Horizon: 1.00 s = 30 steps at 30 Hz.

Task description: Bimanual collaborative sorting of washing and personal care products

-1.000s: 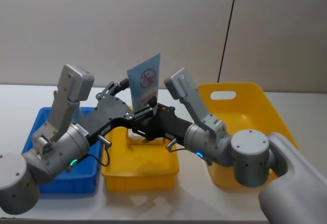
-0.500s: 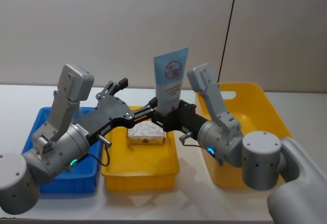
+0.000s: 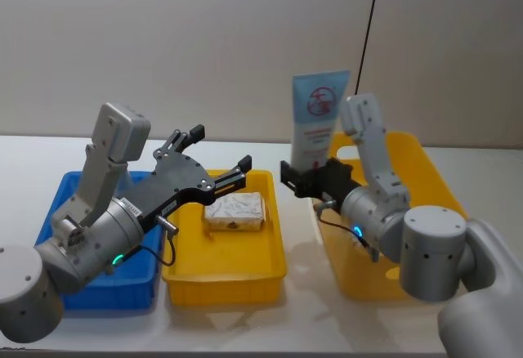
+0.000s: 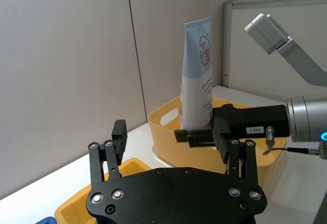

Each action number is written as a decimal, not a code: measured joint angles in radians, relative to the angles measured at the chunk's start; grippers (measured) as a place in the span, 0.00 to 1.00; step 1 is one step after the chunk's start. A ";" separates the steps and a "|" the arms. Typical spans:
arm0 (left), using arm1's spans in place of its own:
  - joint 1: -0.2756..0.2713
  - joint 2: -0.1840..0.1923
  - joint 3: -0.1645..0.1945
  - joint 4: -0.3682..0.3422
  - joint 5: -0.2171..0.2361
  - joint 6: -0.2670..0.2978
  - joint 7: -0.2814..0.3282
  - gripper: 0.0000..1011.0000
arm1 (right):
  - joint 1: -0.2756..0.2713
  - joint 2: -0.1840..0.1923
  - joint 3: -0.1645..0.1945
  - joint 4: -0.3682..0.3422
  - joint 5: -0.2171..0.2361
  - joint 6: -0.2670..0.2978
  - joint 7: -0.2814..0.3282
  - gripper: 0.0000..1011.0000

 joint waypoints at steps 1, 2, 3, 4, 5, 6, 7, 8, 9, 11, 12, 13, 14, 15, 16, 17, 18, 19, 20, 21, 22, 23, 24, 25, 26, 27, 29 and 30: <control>0.000 0.000 0.000 0.000 0.000 0.000 0.000 0.99 | 0.000 -0.002 0.006 -0.002 0.000 0.008 -0.012 0.63; 0.000 0.000 0.000 0.000 0.000 0.000 0.000 0.99 | -0.001 -0.006 0.014 -0.003 0.000 0.020 -0.030 0.63; 0.000 0.000 0.000 0.000 0.000 0.000 0.000 0.99 | -0.001 -0.008 0.020 -0.004 0.000 0.029 -0.041 0.63; 0.000 0.000 0.000 0.000 0.000 0.000 0.000 0.99 | -0.001 -0.013 0.031 -0.005 -0.001 0.041 -0.060 0.63; 0.000 0.000 0.000 0.000 0.000 0.000 0.000 0.99 | -0.001 -0.013 0.031 -0.005 -0.001 0.041 -0.060 0.63; 0.000 0.000 0.000 0.000 0.000 0.000 0.000 0.99 | 0.000 -0.017 0.041 -0.006 -0.002 0.056 -0.080 0.63; 0.000 0.000 0.000 0.000 0.000 0.000 0.000 0.99 | 0.001 -0.019 0.046 -0.006 -0.002 0.063 -0.089 0.63; 0.000 0.000 0.000 0.000 0.000 0.000 0.000 0.99 | 0.003 -0.023 0.055 -0.005 -0.003 0.076 -0.107 0.63; 0.000 0.000 0.000 0.000 0.000 0.000 0.000 0.99 | 0.006 -0.026 0.061 -0.004 -0.004 0.082 -0.115 0.63; 0.000 0.000 0.000 0.000 0.000 0.000 0.000 0.99 | 0.012 -0.033 0.076 0.002 -0.008 0.105 -0.146 0.63; 0.000 0.000 0.000 0.000 0.000 0.000 0.000 0.99 | 0.015 -0.036 0.082 0.006 -0.008 0.112 -0.154 0.63; 0.000 0.000 0.000 0.000 0.000 0.000 0.000 0.99 | 0.018 -0.038 0.087 0.008 -0.009 0.118 -0.163 0.63; 0.000 0.000 0.000 0.000 0.000 0.000 0.000 0.99 | 0.024 -0.043 0.097 0.016 -0.011 0.134 -0.185 0.63; 0.000 0.000 0.000 0.000 0.000 0.000 0.000 0.99 | 0.027 -0.045 0.102 0.019 -0.012 0.142 -0.193 0.63; 0.000 0.000 0.000 0.000 0.000 0.000 0.000 0.99 | 0.032 -0.048 0.109 0.024 -0.013 0.149 -0.203 0.63; 0.000 0.000 0.000 0.000 0.000 0.000 0.000 0.99 | 0.036 -0.050 0.114 0.028 -0.014 0.155 -0.211 0.63; 0.000 0.000 0.000 0.000 0.000 0.000 0.000 0.99 | 0.045 -0.054 0.125 0.039 -0.017 0.171 -0.232 0.63; 0.000 0.000 0.000 0.000 0.000 0.000 0.000 0.99 | 0.049 -0.057 0.130 0.046 -0.018 0.178 -0.238 0.63; 0.000 0.000 0.000 0.000 0.000 0.000 0.000 0.99 | 0.060 -0.062 0.141 0.062 -0.019 0.192 -0.260 0.63; 0.000 0.000 0.000 0.000 0.000 0.000 0.000 0.99 | 0.060 -0.062 0.141 0.062 -0.019 0.192 -0.260 0.63; 0.000 0.000 0.000 0.000 0.000 0.000 0.000 0.99 | 0.066 -0.064 0.147 0.069 -0.020 0.199 -0.269 0.63; 0.000 0.000 0.000 0.000 0.000 0.000 0.000 0.99 | 0.079 -0.069 0.158 0.084 -0.023 0.215 -0.289 0.63; 0.000 0.000 0.000 0.000 0.000 0.000 0.000 0.99 | 0.090 -0.073 0.168 0.103 -0.024 0.229 -0.307 0.63; 0.000 0.000 0.000 0.000 0.000 0.000 0.000 0.99 | 0.099 -0.076 0.175 0.115 -0.025 0.235 -0.316 0.63; 0.000 0.000 0.000 0.000 0.000 0.000 0.000 0.99 | 0.113 -0.079 0.185 0.136 -0.027 0.249 -0.336 0.63; 0.000 0.000 0.000 0.000 0.000 0.000 0.000 0.99 | 0.113 -0.079 0.185 0.136 -0.027 0.249 -0.336 0.63; 0.000 0.000 0.000 0.000 0.000 0.000 0.000 0.99 | 0.137 -0.085 0.202 0.173 -0.029 0.268 -0.360 0.63; 0.000 0.000 0.000 0.000 0.000 0.000 0.000 0.99 | 0.145 -0.087 0.206 0.184 -0.030 0.274 -0.367 0.63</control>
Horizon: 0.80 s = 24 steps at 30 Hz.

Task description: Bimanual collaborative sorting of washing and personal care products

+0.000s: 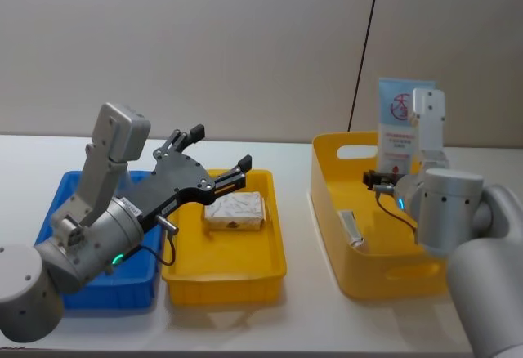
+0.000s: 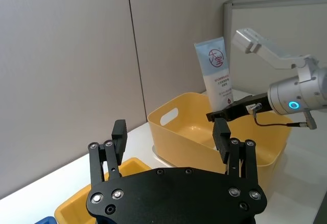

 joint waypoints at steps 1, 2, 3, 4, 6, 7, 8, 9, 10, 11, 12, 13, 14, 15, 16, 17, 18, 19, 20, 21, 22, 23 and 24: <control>0.000 0.000 0.000 0.000 0.000 0.000 0.000 0.99 | 0.014 -0.003 0.008 0.022 -0.002 0.012 -0.014 0.63; 0.000 0.000 0.000 0.000 0.000 0.000 0.000 0.99 | 0.022 -0.004 0.012 0.033 -0.003 0.019 -0.022 0.63; 0.000 0.000 0.000 0.000 0.000 0.000 0.000 0.99 | 0.030 -0.006 0.016 0.046 -0.003 0.025 -0.028 0.63; 0.000 0.000 0.000 0.000 0.000 0.000 0.000 0.99 | 0.042 -0.008 0.023 0.066 -0.005 0.034 -0.038 0.63; 0.000 0.000 0.000 0.000 0.000 0.000 0.000 0.99 | 0.059 -0.011 0.030 0.090 -0.007 0.044 -0.048 0.63; 0.000 0.000 0.000 0.000 0.000 0.000 0.000 0.99 | 0.063 -0.011 0.031 0.097 -0.008 0.048 -0.051 0.63; 0.000 0.000 0.000 0.000 0.000 0.000 0.000 0.99 | 0.067 -0.012 0.033 0.104 -0.009 0.052 -0.053 0.63; 0.000 0.000 0.000 0.000 0.000 0.000 0.000 0.99 | 0.071 -0.012 0.034 0.109 -0.010 0.055 -0.056 0.63; 0.000 0.000 0.000 0.000 0.000 0.000 0.000 0.99 | 0.076 -0.014 0.036 0.117 -0.011 0.062 -0.059 0.64; 0.000 0.000 0.000 0.000 0.000 0.000 0.000 0.99 | 0.080 -0.015 0.037 0.120 -0.012 0.064 -0.061 0.65; 0.000 0.000 0.000 0.000 0.000 0.000 0.000 0.99 | 0.082 -0.015 0.038 0.123 -0.012 0.068 -0.062 0.67; 0.000 0.000 0.000 0.000 0.000 0.000 0.000 0.99 | 0.085 -0.017 0.039 0.126 -0.014 0.074 -0.064 0.70; 0.000 0.000 0.000 0.000 0.000 0.000 0.000 0.99 | 0.085 -0.017 0.040 0.127 -0.014 0.075 -0.064 0.76; 0.000 0.000 0.000 0.000 0.000 0.000 0.000 0.99 | 0.086 -0.018 0.040 0.127 -0.015 0.079 -0.065 0.78; 0.000 0.000 0.000 0.000 0.000 0.000 0.000 0.99 | 0.087 -0.019 0.041 0.127 -0.016 0.085 -0.065 0.80; 0.000 0.000 0.000 0.000 0.000 0.000 0.000 0.99 | 0.087 -0.020 0.041 0.127 -0.017 0.088 -0.065 0.85; 0.000 0.000 0.000 0.000 0.000 0.000 0.000 0.99 | 0.088 -0.021 0.041 0.124 -0.018 0.095 -0.065 0.85; 0.000 0.000 0.000 0.000 0.000 0.000 0.000 0.99 | 0.088 -0.021 0.041 0.124 -0.018 0.095 -0.065 0.89; 0.000 0.000 0.000 0.000 0.000 0.000 0.000 0.99 | 0.088 -0.021 0.041 0.122 -0.019 0.097 -0.065 0.90; 0.000 0.000 0.000 0.000 0.000 0.000 0.000 0.99 | 0.088 -0.022 0.041 0.118 -0.019 0.103 -0.065 0.95; 0.000 0.000 0.000 0.000 0.000 0.000 0.000 0.99 | 0.088 -0.023 0.041 0.116 -0.019 0.106 -0.065 0.97; 0.000 0.000 0.000 0.000 0.000 0.000 0.000 0.99 | 0.087 -0.023 0.041 0.113 -0.020 0.108 -0.065 0.98; 0.000 0.000 0.000 0.000 0.000 0.000 0.000 0.99 | 0.086 -0.024 0.041 0.108 -0.021 0.112 -0.064 0.99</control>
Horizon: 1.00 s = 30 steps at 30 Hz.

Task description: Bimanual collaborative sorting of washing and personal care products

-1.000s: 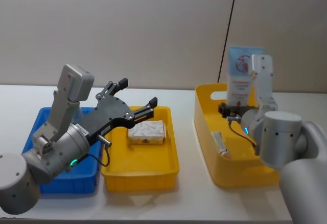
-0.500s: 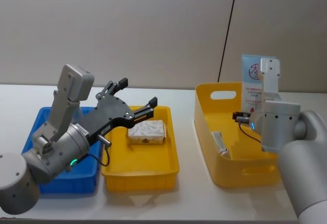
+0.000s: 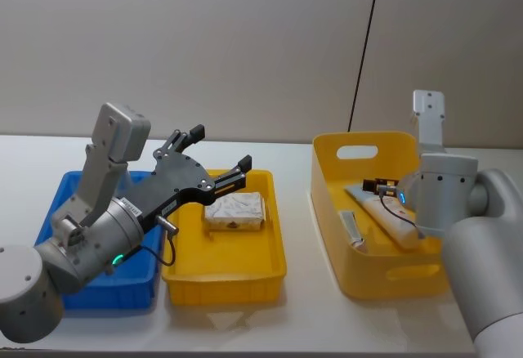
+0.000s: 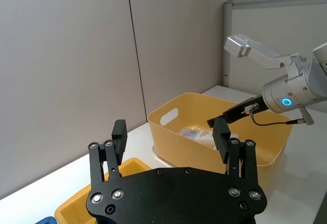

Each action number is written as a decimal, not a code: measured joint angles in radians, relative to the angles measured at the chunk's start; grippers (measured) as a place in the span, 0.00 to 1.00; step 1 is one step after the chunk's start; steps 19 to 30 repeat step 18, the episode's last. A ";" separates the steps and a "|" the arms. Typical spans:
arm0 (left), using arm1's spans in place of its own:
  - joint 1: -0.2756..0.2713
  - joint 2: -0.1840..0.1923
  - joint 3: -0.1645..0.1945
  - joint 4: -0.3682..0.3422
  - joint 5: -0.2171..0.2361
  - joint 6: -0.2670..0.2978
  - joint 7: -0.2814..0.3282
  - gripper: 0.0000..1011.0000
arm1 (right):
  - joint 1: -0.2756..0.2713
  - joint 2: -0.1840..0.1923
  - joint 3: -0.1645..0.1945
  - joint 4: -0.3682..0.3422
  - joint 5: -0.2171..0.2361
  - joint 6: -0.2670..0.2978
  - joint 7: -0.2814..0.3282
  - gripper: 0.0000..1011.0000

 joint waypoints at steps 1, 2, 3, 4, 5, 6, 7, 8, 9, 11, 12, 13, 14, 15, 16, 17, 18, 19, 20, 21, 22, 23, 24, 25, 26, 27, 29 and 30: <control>0.000 0.000 0.000 0.000 0.000 0.000 0.000 0.99 | -0.002 -0.001 0.000 -0.005 -0.001 0.003 0.001 0.99; 0.000 0.000 0.000 0.000 0.000 0.000 0.000 0.99 | -0.003 -0.001 0.000 -0.008 -0.002 0.005 0.002 0.99; 0.000 0.000 0.000 0.000 0.000 0.000 0.000 0.99 | -0.004 -0.001 0.000 -0.012 -0.002 0.006 0.002 0.99; 0.000 0.000 0.000 0.000 0.000 0.000 0.000 0.99 | -0.006 -0.002 0.000 -0.016 -0.002 0.007 0.003 0.99; 0.000 0.000 0.000 0.000 0.000 0.000 0.000 0.99 | -0.008 -0.002 0.001 -0.022 -0.003 0.007 0.004 0.99; 0.000 0.000 0.000 0.000 0.000 0.000 0.000 0.99 | -0.013 -0.003 0.001 -0.030 -0.003 0.007 0.007 0.99; 0.000 0.000 0.000 0.000 0.000 0.000 0.000 0.99 | -0.015 -0.003 0.001 -0.035 -0.004 0.006 0.008 0.99; 0.000 0.000 0.000 0.000 0.000 0.000 0.000 0.99 | -0.022 -0.003 0.001 -0.048 -0.004 0.003 0.011 0.99; 0.000 0.000 0.000 0.000 0.000 0.000 0.000 0.99 | -0.022 -0.003 0.001 -0.048 -0.004 0.003 0.011 0.99; 0.000 0.000 0.000 0.000 0.000 0.000 0.000 0.99 | -0.034 -0.003 0.001 -0.072 -0.005 -0.010 0.019 0.99; 0.000 0.000 0.000 0.000 0.000 0.000 0.000 0.99 | -0.034 -0.003 0.001 -0.072 -0.005 -0.010 0.019 0.99; 0.000 0.000 0.000 0.000 0.000 0.000 0.000 0.99 | -0.042 -0.003 0.001 -0.087 -0.005 -0.018 0.023 0.99; 0.000 0.000 0.000 0.000 0.000 0.000 0.000 0.99 | -0.046 -0.003 0.001 -0.094 -0.006 -0.021 0.025 0.99; 0.000 0.000 0.000 0.000 0.000 0.000 0.000 0.99 | -0.052 -0.003 0.001 -0.107 -0.006 -0.029 0.029 0.99; 0.000 0.000 0.000 0.000 0.000 0.000 0.000 0.99 | -0.057 -0.003 0.001 -0.115 -0.006 -0.032 0.031 0.99; 0.000 0.000 0.000 0.000 0.000 0.000 0.000 0.99 | -0.062 -0.003 0.001 -0.126 -0.006 -0.037 0.034 0.99; 0.000 0.000 0.000 0.000 0.000 0.000 0.000 0.99 | -0.062 -0.003 0.001 -0.126 -0.006 -0.037 0.034 0.99; 0.000 0.000 0.000 0.000 0.000 0.000 0.000 0.99 | -0.062 -0.003 0.001 -0.126 -0.006 -0.037 0.034 0.99; 0.000 0.000 0.000 0.000 0.000 0.000 0.000 0.99 | -0.062 -0.003 0.001 -0.126 -0.006 -0.037 0.034 0.99; 0.000 0.000 0.000 0.000 0.000 0.000 0.000 0.99 | -0.062 -0.003 0.001 -0.126 -0.006 -0.037 0.034 0.99; 0.000 0.000 0.000 0.000 0.000 0.000 0.000 0.99 | -0.062 -0.003 0.001 -0.126 -0.006 -0.037 0.034 0.99; 0.000 0.000 0.000 0.000 0.000 0.000 0.000 0.99 | -0.062 -0.003 0.001 -0.126 -0.006 -0.037 0.034 0.99; 0.000 0.000 0.000 0.000 0.000 0.000 0.000 0.99 | -0.062 -0.003 0.001 -0.126 -0.006 -0.037 0.034 0.99; 0.000 0.000 0.000 0.000 0.000 0.000 0.000 0.99 | -0.062 -0.003 0.001 -0.126 -0.006 -0.037 0.034 0.99; 0.000 0.000 0.000 0.000 0.000 0.000 0.000 0.99 | -0.062 -0.003 0.001 -0.126 -0.006 -0.037 0.034 0.99; 0.000 0.000 0.000 0.000 0.000 0.000 0.000 0.99 | -0.062 -0.003 0.001 -0.126 -0.006 -0.037 0.034 0.99; 0.000 0.000 0.000 0.000 0.000 0.000 0.000 0.99 | -0.062 -0.003 0.001 -0.126 -0.006 -0.037 0.034 0.99; 0.000 0.000 0.000 0.000 0.000 0.000 0.000 0.99 | -0.062 -0.003 0.001 -0.126 -0.006 -0.037 0.034 0.99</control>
